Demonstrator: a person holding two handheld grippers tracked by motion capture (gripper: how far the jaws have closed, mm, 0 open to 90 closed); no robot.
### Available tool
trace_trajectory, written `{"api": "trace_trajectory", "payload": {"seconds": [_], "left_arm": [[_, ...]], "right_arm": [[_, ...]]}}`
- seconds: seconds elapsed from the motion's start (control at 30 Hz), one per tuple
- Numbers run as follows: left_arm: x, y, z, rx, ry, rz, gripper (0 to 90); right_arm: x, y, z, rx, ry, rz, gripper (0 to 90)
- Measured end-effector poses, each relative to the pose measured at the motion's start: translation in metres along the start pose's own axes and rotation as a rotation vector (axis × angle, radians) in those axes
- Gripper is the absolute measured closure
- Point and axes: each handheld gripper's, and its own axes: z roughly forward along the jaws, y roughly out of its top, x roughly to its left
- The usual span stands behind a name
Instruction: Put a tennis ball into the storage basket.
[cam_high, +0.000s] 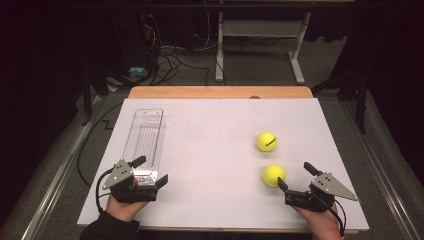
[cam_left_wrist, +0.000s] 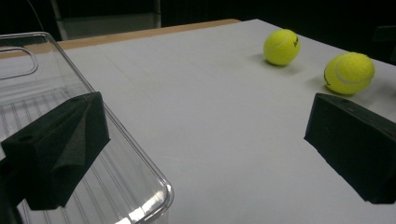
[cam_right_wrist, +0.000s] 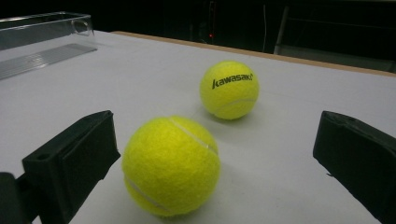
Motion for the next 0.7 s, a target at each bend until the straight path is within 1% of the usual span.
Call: {"api": "trace_trajectory", "payload": {"seconds": [0.17, 0.23, 0.37, 0.5, 0.6, 0.7], "left_arm": [[-0.001, 0.0, 0.001, 0.002, -0.009, -0.004, 0.6], [-0.001, 0.0, 0.001, 0.004, -0.01, -0.006, 0.6], [-0.001, 0.0, 0.001, 0.004, -0.005, -0.009, 0.6], [-0.002, 0.002, 0.001, 0.005, -0.01, -0.011, 0.6], [-0.005, 0.005, 0.002, 0.019, -0.009, 0.011, 0.6], [-0.01, 0.009, 0.005, 0.028, -0.024, 0.021, 0.6]], "right_arm": [[-0.001, 0.001, -0.002, -0.004, -0.002, 0.006, 0.0], [-0.001, 0.001, -0.003, -0.01, -0.003, 0.0, 0.0], [-0.001, 0.001, -0.002, -0.006, 0.0, 0.007, 0.0], [0.0, 0.001, -0.002, -0.006, 0.001, 0.004, 0.0], [-0.001, 0.001, -0.001, -0.001, 0.005, 0.005, 0.0], [-0.001, 0.0, -0.001, 0.008, 0.008, 0.005, 0.0]]}}
